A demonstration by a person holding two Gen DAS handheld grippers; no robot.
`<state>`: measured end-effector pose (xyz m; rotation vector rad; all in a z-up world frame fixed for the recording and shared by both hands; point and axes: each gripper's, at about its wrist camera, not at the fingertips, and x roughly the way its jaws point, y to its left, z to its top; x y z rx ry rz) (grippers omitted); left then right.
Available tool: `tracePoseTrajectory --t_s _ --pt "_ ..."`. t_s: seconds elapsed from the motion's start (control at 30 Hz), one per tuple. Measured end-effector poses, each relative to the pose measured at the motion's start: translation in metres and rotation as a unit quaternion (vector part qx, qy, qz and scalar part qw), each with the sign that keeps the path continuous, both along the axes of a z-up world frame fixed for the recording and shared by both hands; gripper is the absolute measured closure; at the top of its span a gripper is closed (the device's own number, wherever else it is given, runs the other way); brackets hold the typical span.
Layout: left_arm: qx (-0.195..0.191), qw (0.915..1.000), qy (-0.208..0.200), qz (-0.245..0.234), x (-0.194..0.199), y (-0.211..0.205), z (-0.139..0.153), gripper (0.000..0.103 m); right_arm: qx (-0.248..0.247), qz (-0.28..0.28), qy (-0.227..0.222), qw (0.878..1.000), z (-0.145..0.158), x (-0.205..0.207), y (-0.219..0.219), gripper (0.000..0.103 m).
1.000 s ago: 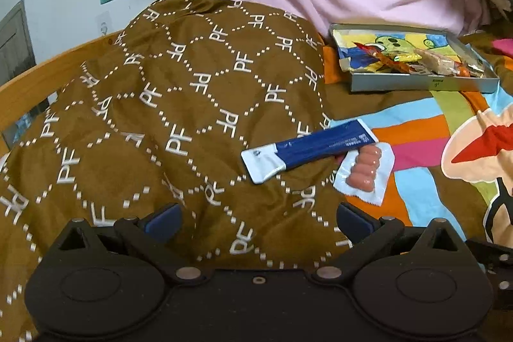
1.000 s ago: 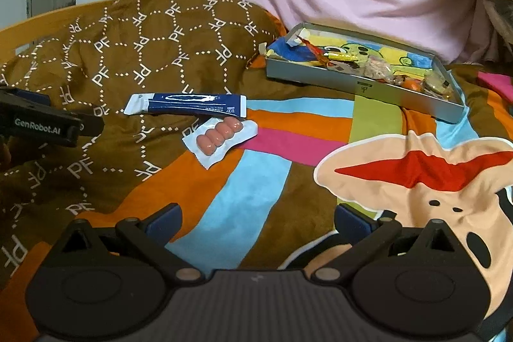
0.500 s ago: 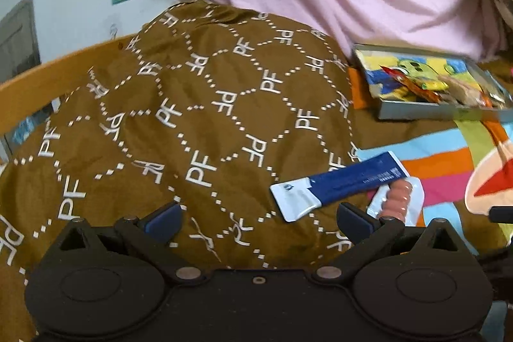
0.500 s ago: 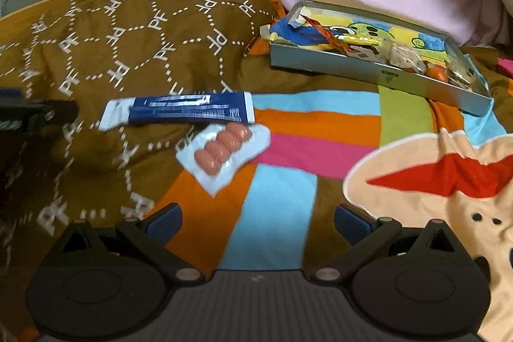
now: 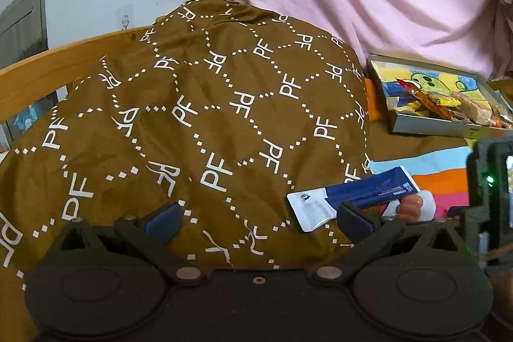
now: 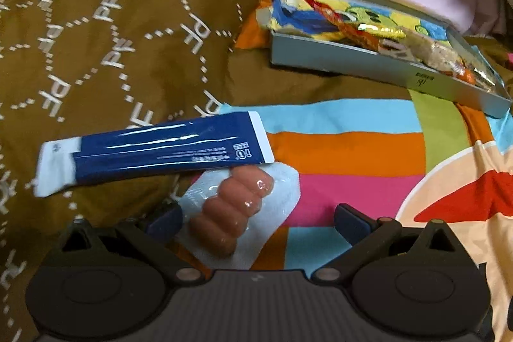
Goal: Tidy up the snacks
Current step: 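Lower the right tool onto the sausage pack while the left tool approaches the blue tube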
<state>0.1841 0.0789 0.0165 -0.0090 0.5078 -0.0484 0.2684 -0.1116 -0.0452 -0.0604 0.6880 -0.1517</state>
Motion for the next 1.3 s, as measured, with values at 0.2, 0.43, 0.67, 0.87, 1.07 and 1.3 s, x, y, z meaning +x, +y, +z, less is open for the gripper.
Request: tracePoseTrajectory --t_s 0.2,0.43,0.67,0.87,1.07,1.3 --pt "-0.002 1.0 0.003 0.001 0.001 -0.002 -0.001 0.001 -0.015 0.021 -0.003 1.0 -0.003 0.003 -0.004 0.0" --pt "-0.007 1.0 0.004 -0.004 0.007 -0.01 0.003 0.001 -0.02 0.046 0.012 0.999 -0.003 -0.012 -0.033 0.001" --pt "0.038 0.9983 -0.001 -0.045 0.015 -0.033 -0.004 0.001 -0.078 0.119 0.023 0.99 -0.002 -0.046 -0.09 0.003" --pt "0.1 0.9905 -0.038 -0.086 0.032 -0.055 -0.007 0.001 -0.043 0.167 -0.031 0.985 0.004 -0.076 -0.118 0.002" --pt "0.107 0.9828 -0.03 -0.148 0.066 -0.066 -0.007 0.001 -0.055 0.217 -0.057 0.973 0.004 -0.056 -0.084 0.001" --pt "0.142 0.9566 0.028 -0.253 0.093 -0.094 -0.014 0.001 -0.055 0.228 -0.04 0.971 -0.013 -0.027 -0.056 0.001"
